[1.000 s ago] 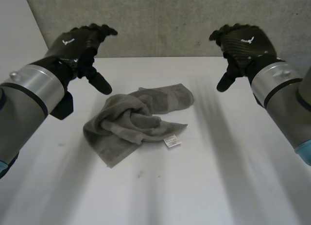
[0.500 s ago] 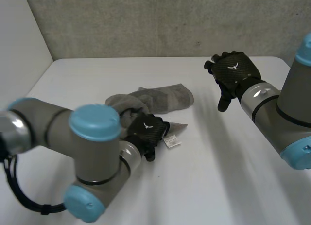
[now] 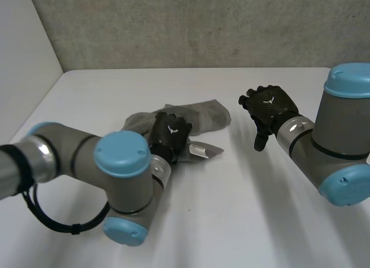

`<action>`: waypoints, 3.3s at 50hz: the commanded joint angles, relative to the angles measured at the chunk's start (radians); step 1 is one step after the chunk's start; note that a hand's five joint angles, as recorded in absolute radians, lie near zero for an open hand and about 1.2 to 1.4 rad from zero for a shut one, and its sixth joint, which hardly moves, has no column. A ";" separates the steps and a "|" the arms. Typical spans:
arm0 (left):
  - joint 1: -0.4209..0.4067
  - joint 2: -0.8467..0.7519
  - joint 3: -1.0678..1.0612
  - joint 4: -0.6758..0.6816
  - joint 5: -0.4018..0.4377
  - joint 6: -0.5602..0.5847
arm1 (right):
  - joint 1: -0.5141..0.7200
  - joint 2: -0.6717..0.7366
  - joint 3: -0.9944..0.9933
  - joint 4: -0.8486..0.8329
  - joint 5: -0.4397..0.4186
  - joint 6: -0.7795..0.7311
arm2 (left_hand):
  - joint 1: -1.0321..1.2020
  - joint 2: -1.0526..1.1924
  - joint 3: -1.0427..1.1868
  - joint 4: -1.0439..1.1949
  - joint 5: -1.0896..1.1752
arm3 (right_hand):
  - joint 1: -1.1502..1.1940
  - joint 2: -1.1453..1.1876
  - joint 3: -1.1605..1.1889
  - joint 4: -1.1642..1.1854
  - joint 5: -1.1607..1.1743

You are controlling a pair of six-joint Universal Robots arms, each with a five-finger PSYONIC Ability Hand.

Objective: Fold the towel.

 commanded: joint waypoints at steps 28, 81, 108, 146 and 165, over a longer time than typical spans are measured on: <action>0.062 0.716 -0.166 -0.087 0.006 -0.219 | 0.199 0.279 -0.109 -0.227 -0.249 0.904 | 0.235 0.195 0.197 0.197 0.212 | -0.033 -0.050 -0.041 -0.057 -0.049; 0.278 0.314 -0.344 -0.004 0.112 -0.485 | 0.001 0.254 -0.546 0.397 -0.171 0.166 | 0.235 0.195 0.197 0.197 0.212 | 1.189 1.172 1.181 1.164 1.173; 0.290 0.444 -0.491 0.128 0.204 -0.185 | 0.015 0.015 -0.262 0.222 -0.082 0.210 | -0.903 -0.944 -0.941 -0.942 -0.927 | -0.022 -0.040 -0.030 -0.047 -0.039; 0.209 0.354 -0.654 0.223 0.316 0.193 | -0.078 -0.192 0.420 -0.024 -0.077 0.100 | -0.531 -0.571 -0.569 -0.569 -0.554 | 0.025 0.007 0.017 0.000 0.008; 0.148 0.434 -0.593 0.266 0.311 0.158 | -0.196 -0.194 0.499 -0.057 -0.065 0.102 | 0.235 0.195 0.197 0.197 0.212 | 0.028 0.010 0.020 0.003 0.011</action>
